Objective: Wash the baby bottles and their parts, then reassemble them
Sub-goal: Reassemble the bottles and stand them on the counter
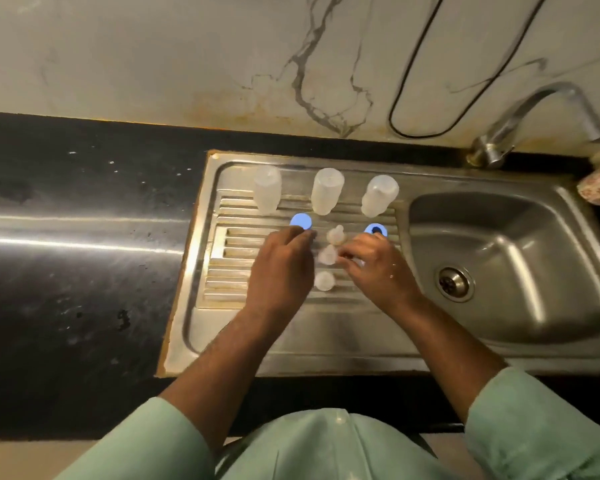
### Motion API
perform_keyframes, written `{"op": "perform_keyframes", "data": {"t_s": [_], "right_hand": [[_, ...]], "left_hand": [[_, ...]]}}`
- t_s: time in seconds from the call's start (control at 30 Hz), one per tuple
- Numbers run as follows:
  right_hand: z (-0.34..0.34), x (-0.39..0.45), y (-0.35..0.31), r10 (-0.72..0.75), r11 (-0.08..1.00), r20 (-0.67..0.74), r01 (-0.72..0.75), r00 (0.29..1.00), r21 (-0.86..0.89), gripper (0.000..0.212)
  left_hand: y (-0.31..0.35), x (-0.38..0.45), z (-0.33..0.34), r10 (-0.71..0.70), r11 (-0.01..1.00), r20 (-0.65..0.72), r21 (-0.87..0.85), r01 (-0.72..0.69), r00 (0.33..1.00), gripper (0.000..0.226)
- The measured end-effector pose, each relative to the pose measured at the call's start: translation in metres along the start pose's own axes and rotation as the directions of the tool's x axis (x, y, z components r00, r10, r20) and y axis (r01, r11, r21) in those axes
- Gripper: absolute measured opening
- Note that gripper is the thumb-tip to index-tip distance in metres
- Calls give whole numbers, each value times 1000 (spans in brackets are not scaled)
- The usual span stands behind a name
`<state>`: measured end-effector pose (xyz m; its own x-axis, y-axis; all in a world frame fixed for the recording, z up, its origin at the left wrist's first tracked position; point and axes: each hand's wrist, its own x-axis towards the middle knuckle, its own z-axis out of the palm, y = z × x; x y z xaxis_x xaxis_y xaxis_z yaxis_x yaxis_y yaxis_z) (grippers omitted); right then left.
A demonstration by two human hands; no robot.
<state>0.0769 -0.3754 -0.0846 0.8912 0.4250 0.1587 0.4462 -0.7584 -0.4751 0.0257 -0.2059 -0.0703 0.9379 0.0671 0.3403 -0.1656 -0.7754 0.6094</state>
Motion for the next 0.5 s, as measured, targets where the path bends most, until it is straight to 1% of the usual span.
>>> {"op": "perform_keyframes", "data": {"t_s": [0.03, 0.07, 0.1, 0.13, 0.17, 0.2, 0.27, 0.33, 0.4, 0.47, 0.5], "right_hand": [[-10, -5, 16, 91, 996, -30, -90, 995, 23, 4], [-22, -11, 37, 198, 980, -23, -198, 980, 23, 6], [-22, -14, 46, 286, 958, 27, -286, 958, 4, 8], [-21, -17, 55, 343, 939, 83, -342, 936, -27, 10], [-21, -21, 64, 370, 929, 134, -367, 919, -49, 14], [-21, -26, 73, 376, 926, 190, -372, 907, -56, 20], [-15, -33, 82, 333, 942, 300, -332, 894, -54, 38], [-6, -39, 87, 304, 952, 337, -300, 891, -64, 52], [1, -42, 90, 275, 961, 330, -249, 903, -120, 55], [6, -46, 92, 254, 964, 336, -210, 907, -162, 52], [7, -46, 92, 250, 965, 332, -205, 909, -165, 49]], "left_hand": [[11, 6, 11, 32, 999, 24, -36, -32, 999, 30], [22, 14, 27, 35, 998, 92, -61, -30, 995, 29], [21, 16, 37, -6, 999, 195, -36, 13, 981, 29], [17, 18, 48, -71, 997, 295, 36, 64, 953, 30], [14, 18, 61, -139, 987, 369, 122, 100, 919, 31], [14, 16, 73, -203, 971, 425, 200, 128, 882, 33], [11, 9, 87, -300, 939, 452, 294, 177, 840, 40], [7, 3, 93, -346, 919, 427, 332, 211, 835, 43], [1, -1, 99, -367, 908, 427, 358, 219, 827, 42], [4, -2, 100, -413, 885, 438, 399, 239, 799, 37], [5, -1, 98, -416, 888, 439, 385, 251, 796, 32]]}}
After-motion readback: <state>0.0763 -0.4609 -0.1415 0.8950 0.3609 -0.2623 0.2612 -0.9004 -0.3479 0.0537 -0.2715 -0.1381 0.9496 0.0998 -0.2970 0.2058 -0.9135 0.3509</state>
